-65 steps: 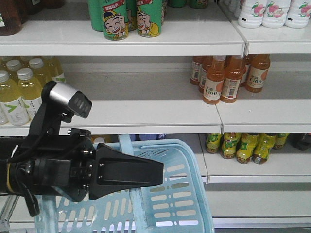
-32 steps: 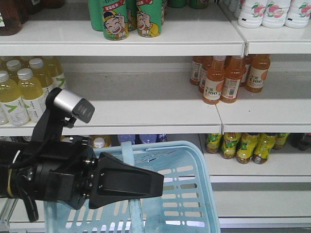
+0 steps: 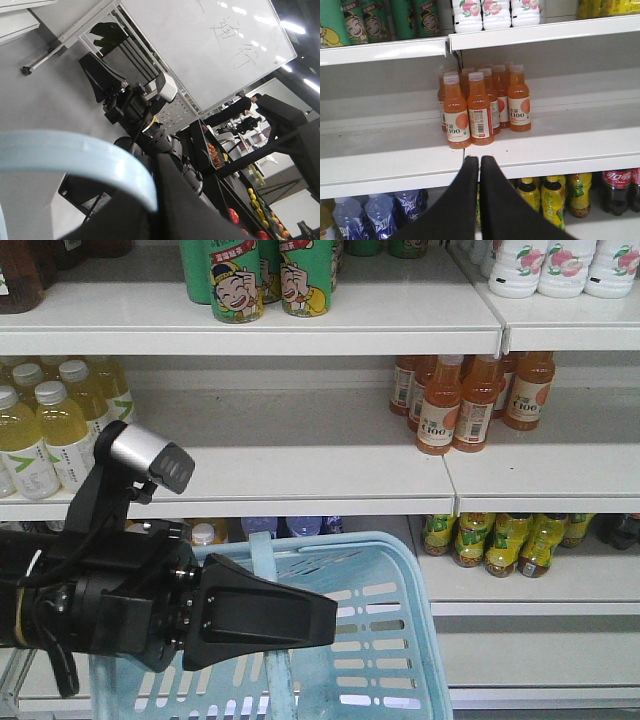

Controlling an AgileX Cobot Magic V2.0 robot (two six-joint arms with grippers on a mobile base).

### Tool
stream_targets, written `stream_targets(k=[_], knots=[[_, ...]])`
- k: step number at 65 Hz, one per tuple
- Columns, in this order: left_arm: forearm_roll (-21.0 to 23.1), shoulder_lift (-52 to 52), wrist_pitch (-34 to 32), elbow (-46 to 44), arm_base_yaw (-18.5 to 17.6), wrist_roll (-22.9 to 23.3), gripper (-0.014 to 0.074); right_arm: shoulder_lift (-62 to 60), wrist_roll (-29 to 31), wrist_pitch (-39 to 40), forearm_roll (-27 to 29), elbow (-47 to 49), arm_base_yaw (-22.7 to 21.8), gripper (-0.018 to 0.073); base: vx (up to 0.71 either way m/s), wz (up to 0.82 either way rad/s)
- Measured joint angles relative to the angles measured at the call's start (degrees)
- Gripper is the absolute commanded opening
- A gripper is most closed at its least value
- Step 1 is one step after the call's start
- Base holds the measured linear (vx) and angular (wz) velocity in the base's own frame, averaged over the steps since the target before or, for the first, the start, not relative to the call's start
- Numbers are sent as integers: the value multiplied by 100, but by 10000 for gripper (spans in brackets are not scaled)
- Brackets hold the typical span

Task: Place coke in basket with both arms
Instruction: 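Hold the basket in the left gripper while the base turns away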

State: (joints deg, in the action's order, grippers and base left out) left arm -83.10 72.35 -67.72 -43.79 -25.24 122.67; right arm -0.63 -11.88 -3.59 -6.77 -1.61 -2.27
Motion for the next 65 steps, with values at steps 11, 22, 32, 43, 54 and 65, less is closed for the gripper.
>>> stream_targets(k=[11,22,32,43,54,65], knots=[[0,0,0,0,0,0,-6,0,0,0,0,0,0,-5,-1,-2],[0,0,0,0,0,0,-6,0,0,0,0,0,0,-5,-2,-8],[0,0,0,0,0,0,-6,0,0,0,0,0,0,-5,-3,-19],[0,0,0,0,0,0,-6,0,0,0,0,0,0,-5,-3,-31],[0,0,0,0,0,0,-6,0,0,0,0,0,0,-5,-4,-43],[0,0,0,0,0,0,-6,0,0,0,0,0,0,-5,-4,-50]])
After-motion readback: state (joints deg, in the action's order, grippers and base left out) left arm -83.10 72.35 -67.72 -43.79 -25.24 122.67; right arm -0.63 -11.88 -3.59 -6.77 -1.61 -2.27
